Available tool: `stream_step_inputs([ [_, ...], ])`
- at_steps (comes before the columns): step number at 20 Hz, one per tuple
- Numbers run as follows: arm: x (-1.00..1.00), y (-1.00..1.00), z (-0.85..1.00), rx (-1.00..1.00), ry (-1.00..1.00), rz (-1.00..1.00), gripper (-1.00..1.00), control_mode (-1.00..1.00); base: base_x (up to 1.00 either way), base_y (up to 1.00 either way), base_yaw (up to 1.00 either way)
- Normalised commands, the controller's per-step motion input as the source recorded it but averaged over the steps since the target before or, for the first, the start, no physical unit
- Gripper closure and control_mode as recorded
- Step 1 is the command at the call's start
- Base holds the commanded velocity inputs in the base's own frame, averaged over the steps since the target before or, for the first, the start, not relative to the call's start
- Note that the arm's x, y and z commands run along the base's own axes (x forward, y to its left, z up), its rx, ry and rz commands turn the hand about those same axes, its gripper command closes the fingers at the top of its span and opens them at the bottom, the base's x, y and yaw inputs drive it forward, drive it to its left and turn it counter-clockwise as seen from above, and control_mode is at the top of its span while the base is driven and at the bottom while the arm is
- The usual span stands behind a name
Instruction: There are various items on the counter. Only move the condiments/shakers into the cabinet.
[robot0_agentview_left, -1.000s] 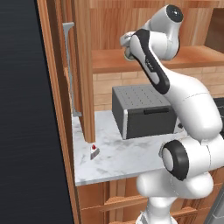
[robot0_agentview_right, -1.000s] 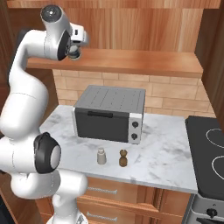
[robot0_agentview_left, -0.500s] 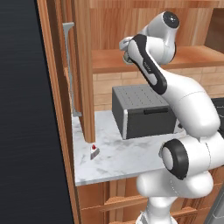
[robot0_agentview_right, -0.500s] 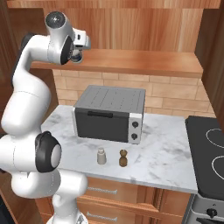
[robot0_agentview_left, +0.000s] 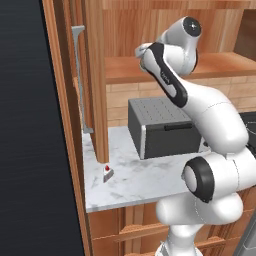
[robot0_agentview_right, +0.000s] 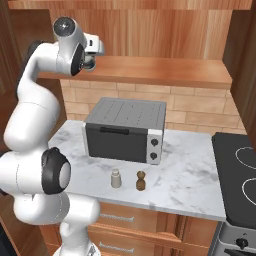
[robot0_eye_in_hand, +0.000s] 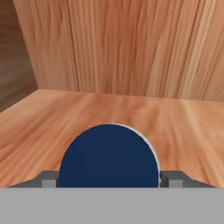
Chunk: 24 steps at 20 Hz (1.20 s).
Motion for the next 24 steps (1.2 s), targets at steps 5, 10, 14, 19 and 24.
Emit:
stream_step_inputs([
  [5, 0.18, 0.0, -0.22, -0.09, -0.08, 0.0, -1.0, -1.0, 0.0, 0.0, 0.0],
  [10, 0.23, 0.0, -0.13, -0.06, -0.04, 0.0, -1.0, -1.0, 0.0, 0.0, 0.0],
  [14, 0.26, 0.0, -0.09, -0.02, -0.01, 0.0, -1.0, -1.0, 0.0, 0.0, 0.0],
  [19, 0.33, 0.0, -0.03, 0.0, 0.0, 0.0, -1.0, -1.0, 0.0, 0.0, 0.0],
  [24, 0.3, 0.0, -0.05, 0.0, -0.01, 0.0, -1.0, -1.0, 0.0, 0.0, 0.0],
])
